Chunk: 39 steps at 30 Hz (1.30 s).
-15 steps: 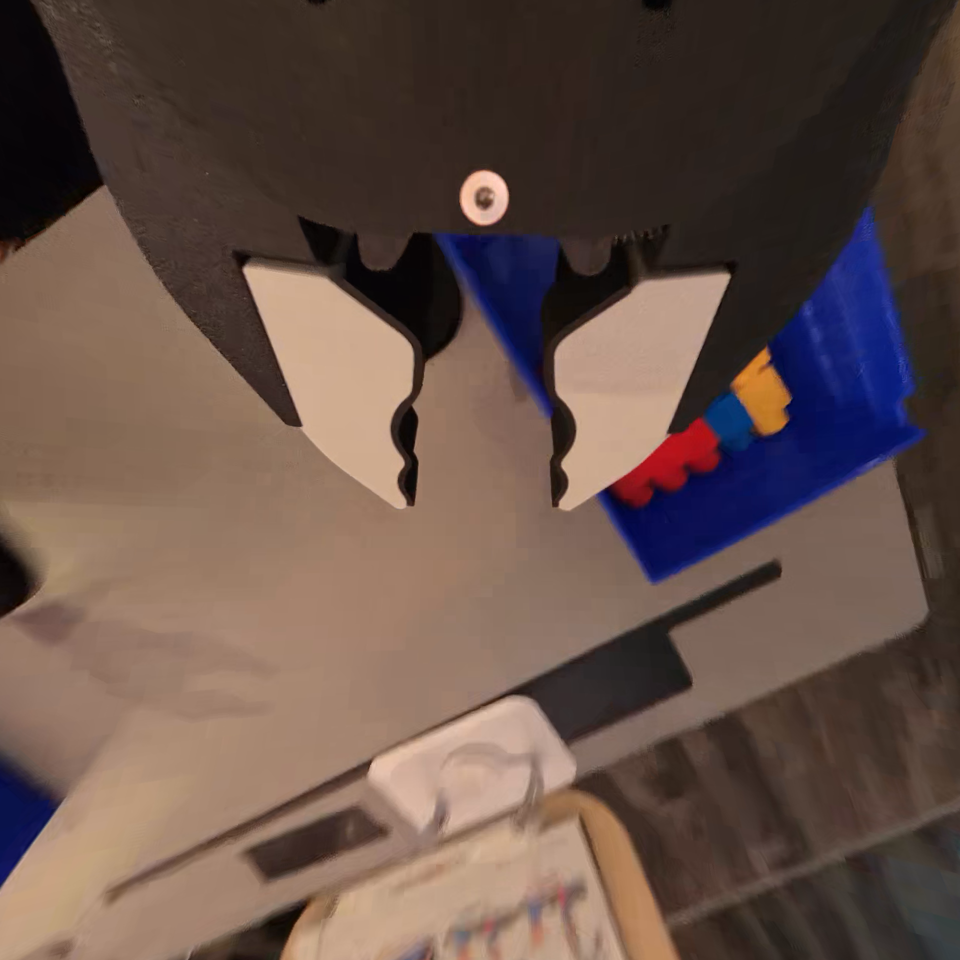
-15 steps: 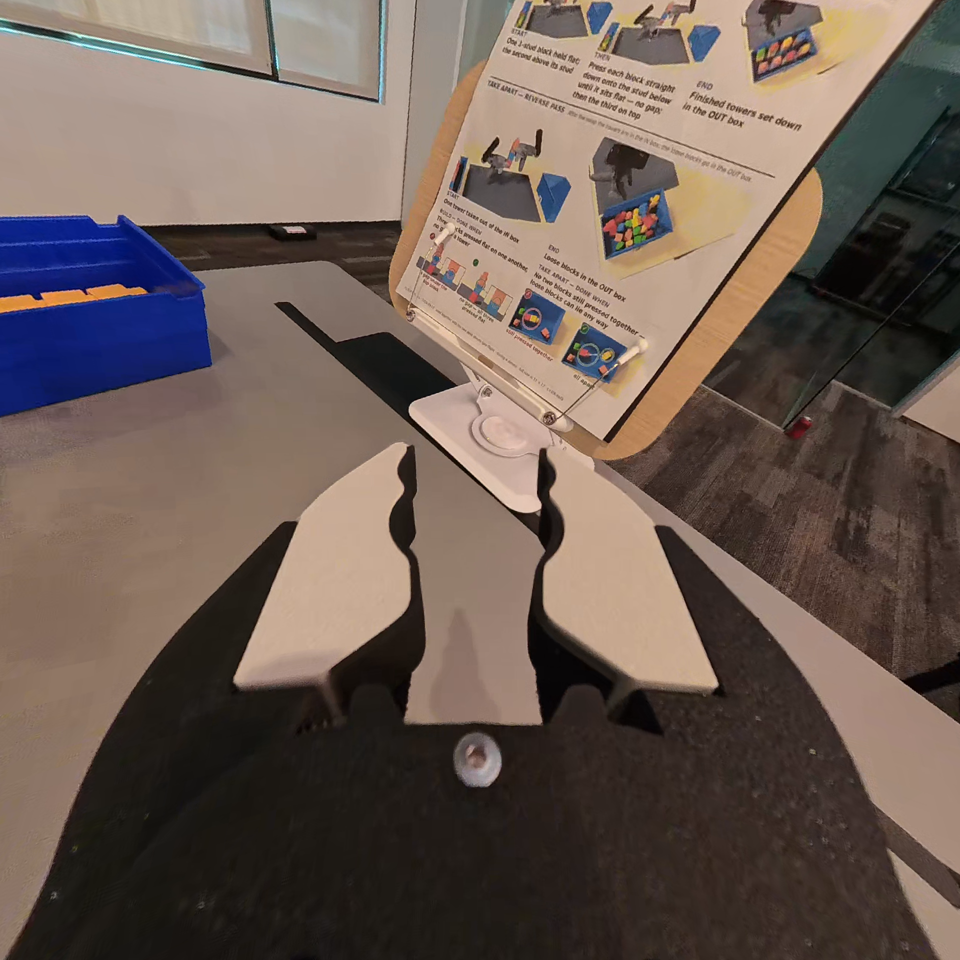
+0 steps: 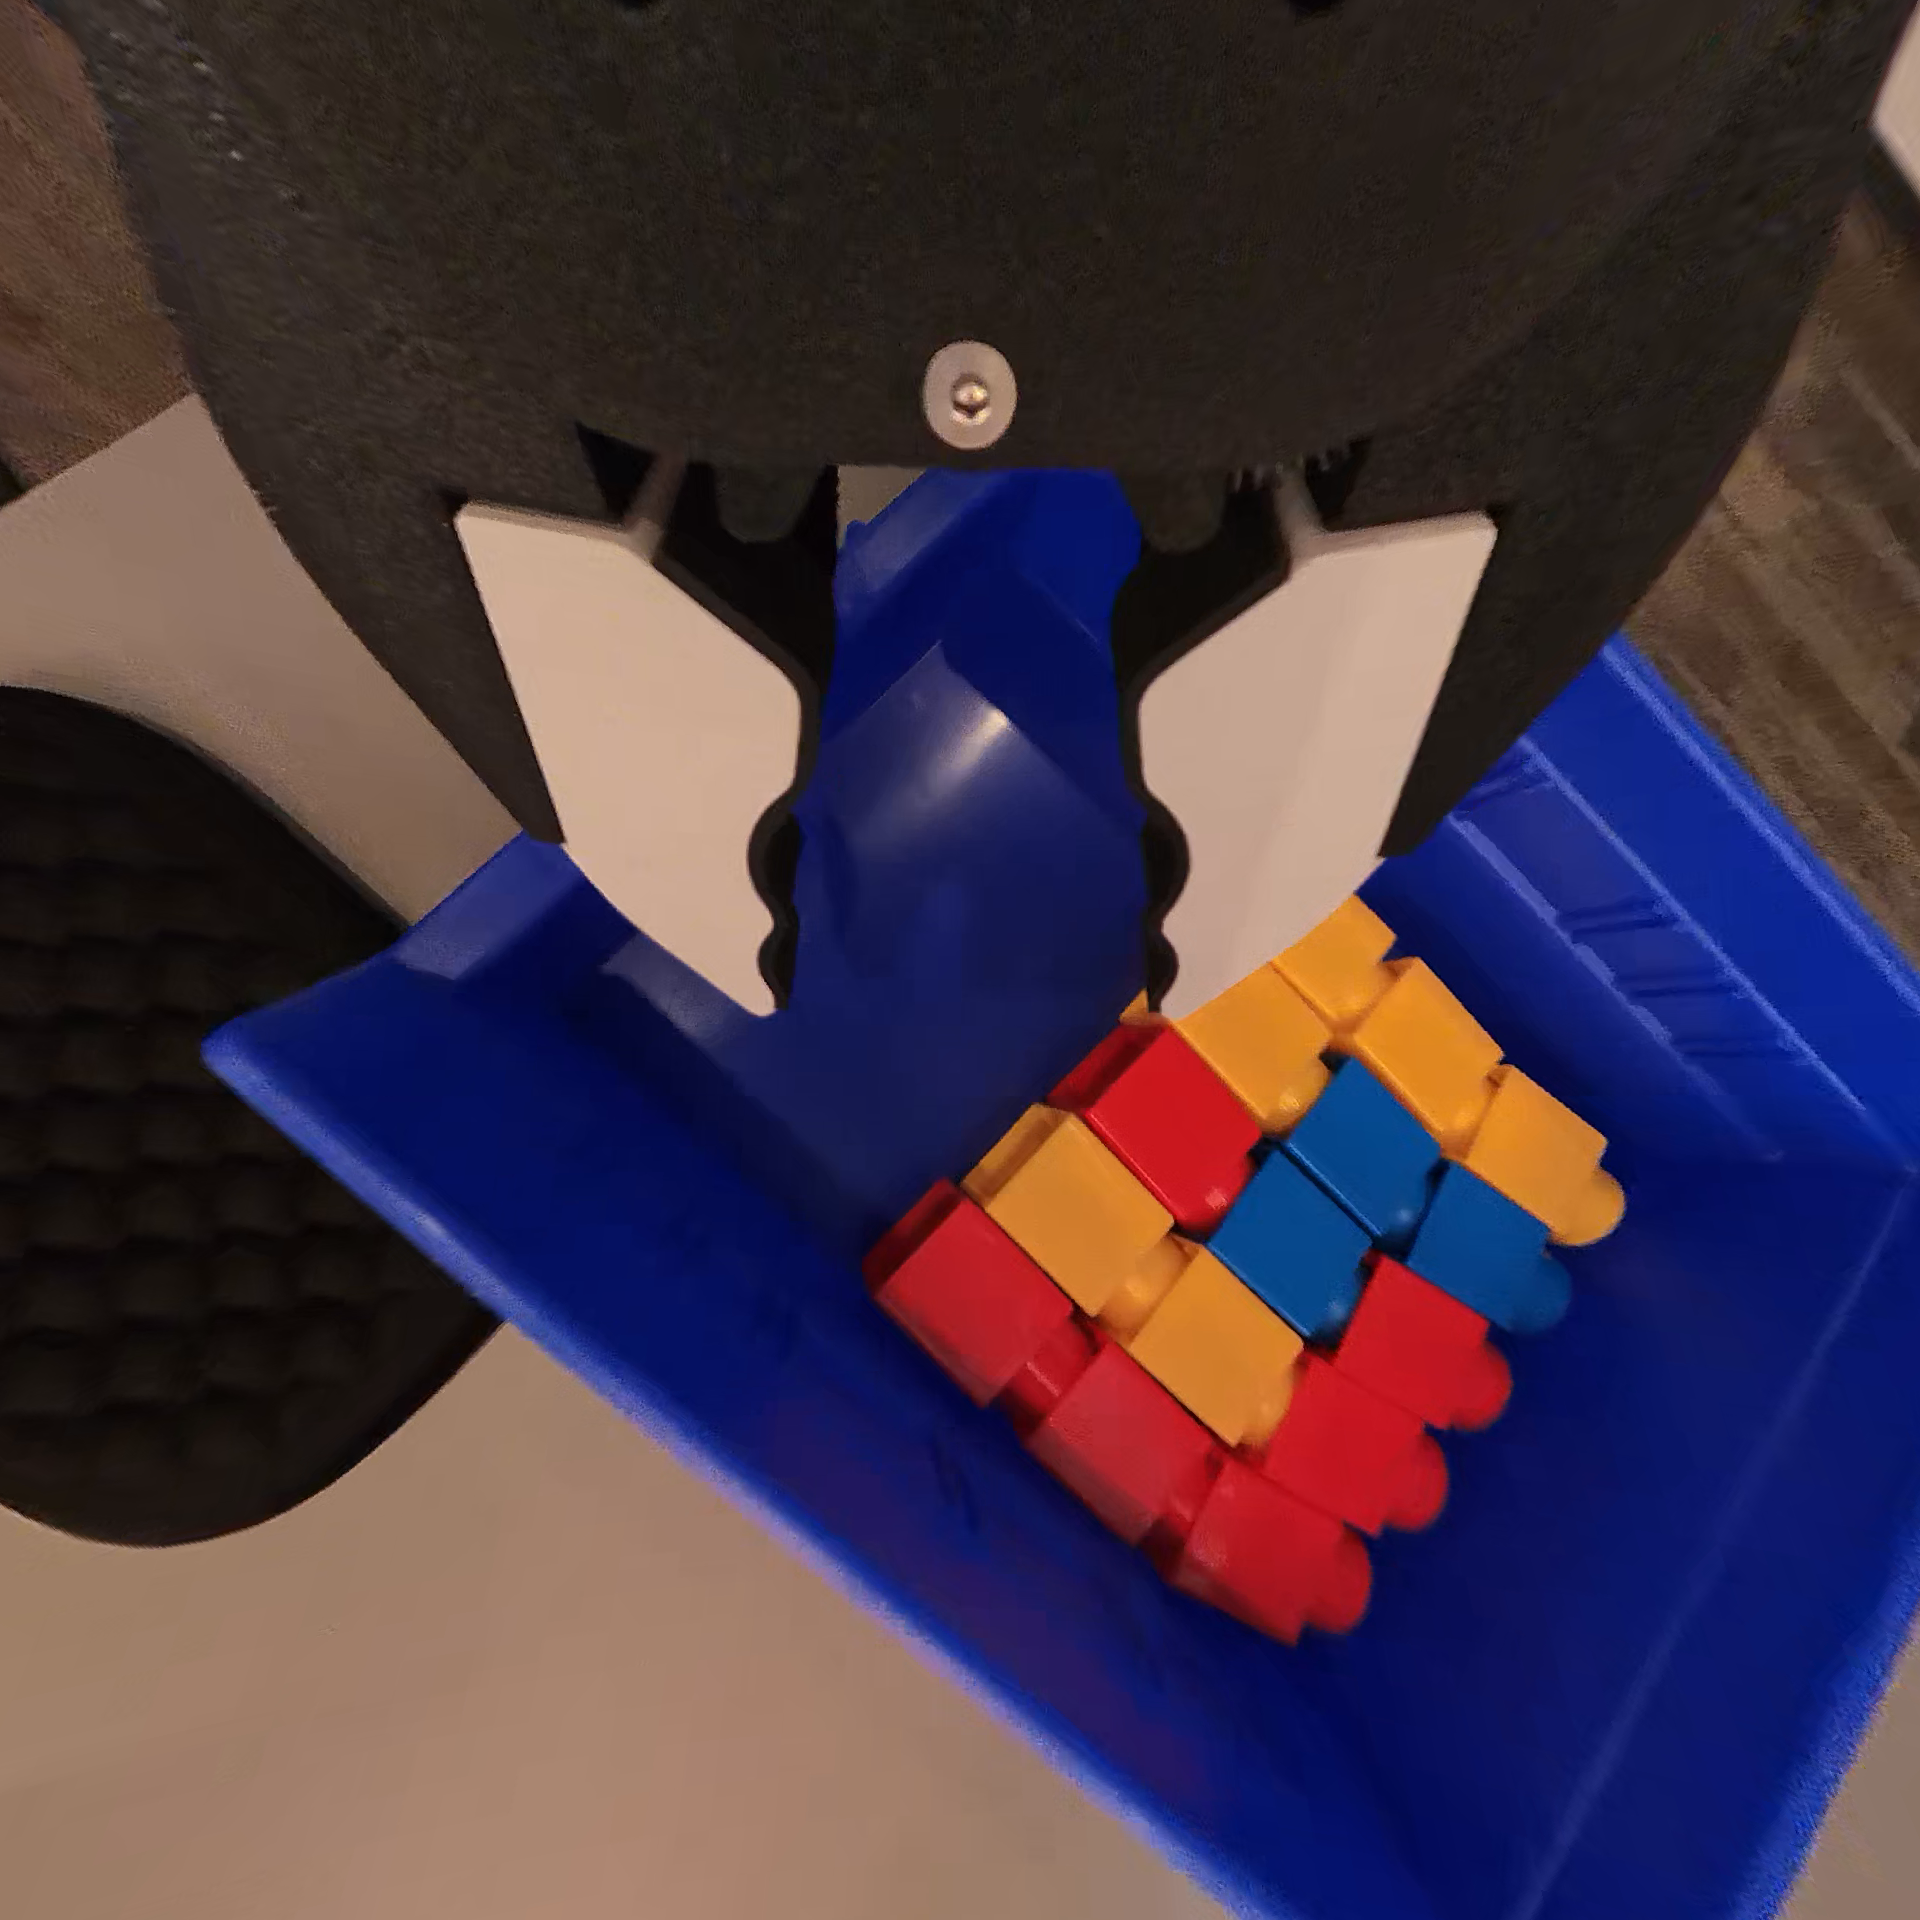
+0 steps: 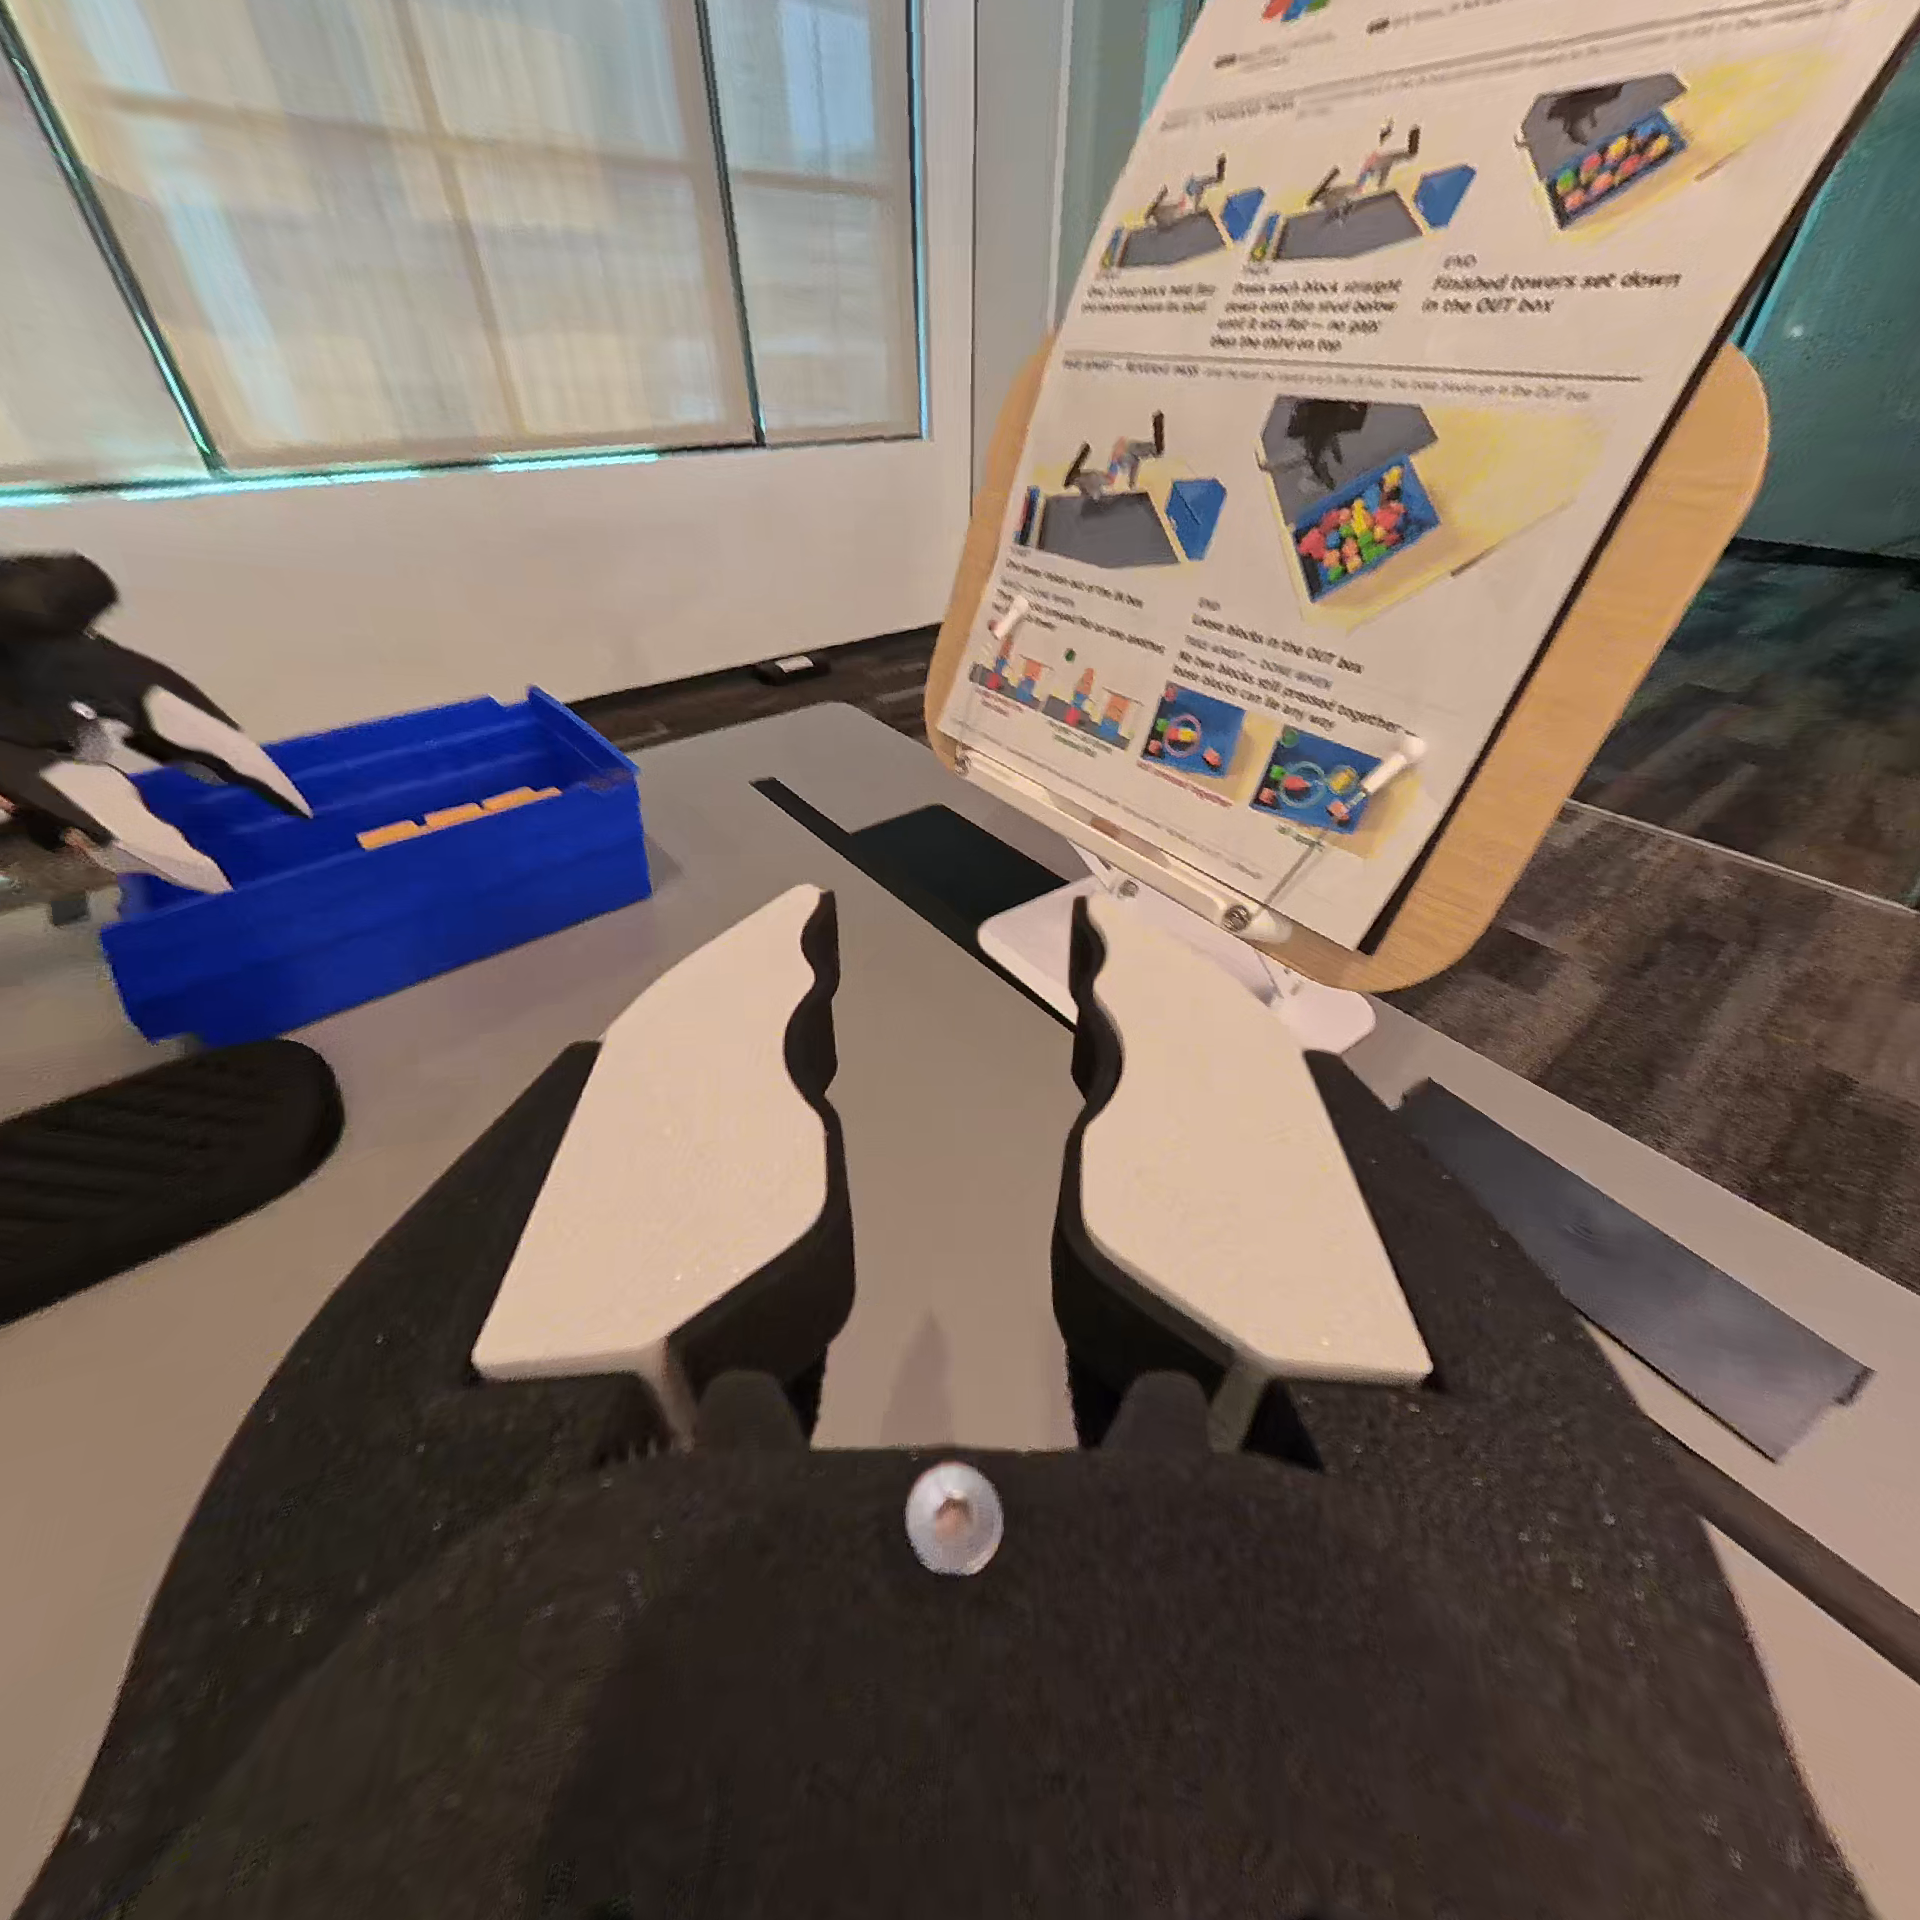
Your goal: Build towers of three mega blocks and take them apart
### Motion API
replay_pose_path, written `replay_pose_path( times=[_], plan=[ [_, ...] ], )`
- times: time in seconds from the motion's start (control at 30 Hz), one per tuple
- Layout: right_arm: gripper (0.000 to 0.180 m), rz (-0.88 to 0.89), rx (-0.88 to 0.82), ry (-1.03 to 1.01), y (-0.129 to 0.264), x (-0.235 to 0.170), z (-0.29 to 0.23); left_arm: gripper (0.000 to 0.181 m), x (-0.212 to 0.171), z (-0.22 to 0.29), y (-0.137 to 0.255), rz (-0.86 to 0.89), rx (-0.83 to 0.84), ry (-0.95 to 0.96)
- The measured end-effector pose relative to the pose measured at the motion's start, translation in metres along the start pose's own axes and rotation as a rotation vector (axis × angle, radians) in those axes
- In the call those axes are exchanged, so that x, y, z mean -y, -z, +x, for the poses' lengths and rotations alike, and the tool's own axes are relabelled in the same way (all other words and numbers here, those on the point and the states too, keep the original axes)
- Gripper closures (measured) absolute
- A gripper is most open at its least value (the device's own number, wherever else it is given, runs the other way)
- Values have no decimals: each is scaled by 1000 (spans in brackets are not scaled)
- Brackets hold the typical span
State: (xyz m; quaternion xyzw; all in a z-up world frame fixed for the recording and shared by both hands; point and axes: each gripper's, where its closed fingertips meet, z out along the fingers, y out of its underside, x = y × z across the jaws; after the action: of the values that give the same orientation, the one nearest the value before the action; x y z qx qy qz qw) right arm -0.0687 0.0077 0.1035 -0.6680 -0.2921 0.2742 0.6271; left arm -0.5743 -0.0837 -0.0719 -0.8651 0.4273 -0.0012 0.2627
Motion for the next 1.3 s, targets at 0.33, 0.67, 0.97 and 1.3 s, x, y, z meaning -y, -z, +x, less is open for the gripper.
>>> replay_pose_path(
  times=[0.33,0.67,0.97,1.3],
  plan=[
    [139,72,-13,-44,-10,24,-26,122,-16,-42,-14,66,40,490],
    [139,37,30,-98,-26,-3,-30,142,-29,-75,-23,-52,-19,736],
    [139,33,121,-119,-34,-2,-24,135,-18,-66,-39,-159,-50,535],
    [139,-59,214,-18,-38,-9,-29,131,-24,-73,-21,-246,28,23]
  ],
)
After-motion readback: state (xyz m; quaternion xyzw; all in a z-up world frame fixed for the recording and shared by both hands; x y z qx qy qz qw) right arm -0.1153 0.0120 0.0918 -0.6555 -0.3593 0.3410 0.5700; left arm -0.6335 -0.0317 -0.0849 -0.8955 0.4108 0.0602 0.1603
